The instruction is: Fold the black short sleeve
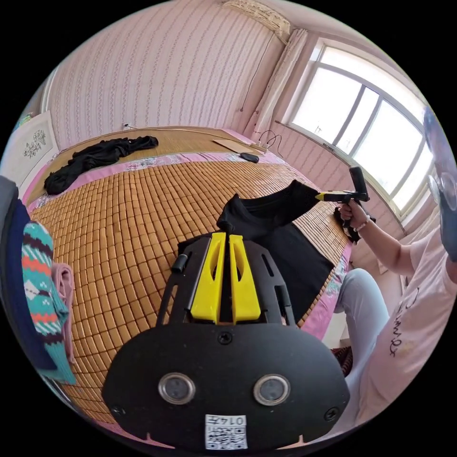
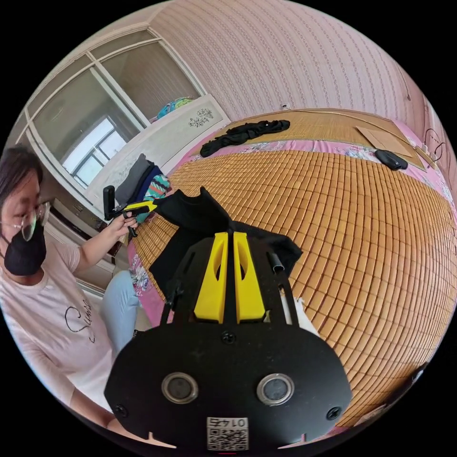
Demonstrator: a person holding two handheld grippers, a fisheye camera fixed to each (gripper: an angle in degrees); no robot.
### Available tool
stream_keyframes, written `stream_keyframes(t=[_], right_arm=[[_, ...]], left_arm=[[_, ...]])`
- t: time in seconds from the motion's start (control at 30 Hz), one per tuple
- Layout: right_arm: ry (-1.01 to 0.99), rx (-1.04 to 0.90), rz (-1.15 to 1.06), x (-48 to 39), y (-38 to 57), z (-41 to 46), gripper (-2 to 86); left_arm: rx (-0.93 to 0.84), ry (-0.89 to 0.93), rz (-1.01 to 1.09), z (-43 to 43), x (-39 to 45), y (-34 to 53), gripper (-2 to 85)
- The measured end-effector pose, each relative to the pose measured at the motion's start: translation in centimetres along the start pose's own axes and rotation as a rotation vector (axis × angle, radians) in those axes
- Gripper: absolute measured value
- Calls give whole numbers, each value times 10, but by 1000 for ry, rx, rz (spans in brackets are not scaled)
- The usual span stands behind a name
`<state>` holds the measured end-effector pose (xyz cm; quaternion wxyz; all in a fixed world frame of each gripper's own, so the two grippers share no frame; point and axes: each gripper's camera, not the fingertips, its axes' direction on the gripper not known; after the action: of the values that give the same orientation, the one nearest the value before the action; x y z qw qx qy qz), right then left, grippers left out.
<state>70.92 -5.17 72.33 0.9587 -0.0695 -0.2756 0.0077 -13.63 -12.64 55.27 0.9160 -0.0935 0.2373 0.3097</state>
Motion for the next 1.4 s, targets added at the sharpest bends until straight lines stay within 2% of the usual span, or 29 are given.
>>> stream_keyframes(t=[0.13, 0.2, 0.27, 0.33, 0.43, 0.63, 0.77, 0.9, 1.0, 1.17, 1.3, 1.4], right_arm=[[21, -138, 67, -11, 71, 25, 13], [28, -267, 156, -5, 106, 57, 15], [47, -284, 183, -6, 120, 69, 16], [57, -243, 179, -13, 125, 68, 15], [95, -286, 155, -25, 129, 66, 14], [231, -365, 145, -49, 134, 61, 13], [160, -235, 18, -86, 104, 71, 53], [96, -324, -19, -96, 83, 124, 57], [56, -363, -15, -97, 91, 141, 22], [-91, -334, -93, -116, 113, 116, 6], [-72, -485, -94, -129, 132, 118, 0], [-48, -512, -87, -140, 132, 118, -2]], left_arm=[[-104, 54, -74, 3, 32, 94, -8], [-183, 55, -132, 19, 37, 126, -7], [-223, 43, -212, 34, 38, 153, -6], [-221, 35, -226, 37, 39, 162, -2], [-240, 57, -235, 33, 44, 168, 17], [-247, -36, -156, 5, 67, 166, 50], [-226, 0, -30, 17, 106, 148, 69], [-310, 9, 1, 64, 124, 140, 75], [-404, -6, 8, 95, 131, 148, 26], [-343, 93, 61, 66, 149, 173, 6], [-367, 100, 76, 49, 163, 196, 26], [-381, 54, 69, 35, 174, 206, 40]])
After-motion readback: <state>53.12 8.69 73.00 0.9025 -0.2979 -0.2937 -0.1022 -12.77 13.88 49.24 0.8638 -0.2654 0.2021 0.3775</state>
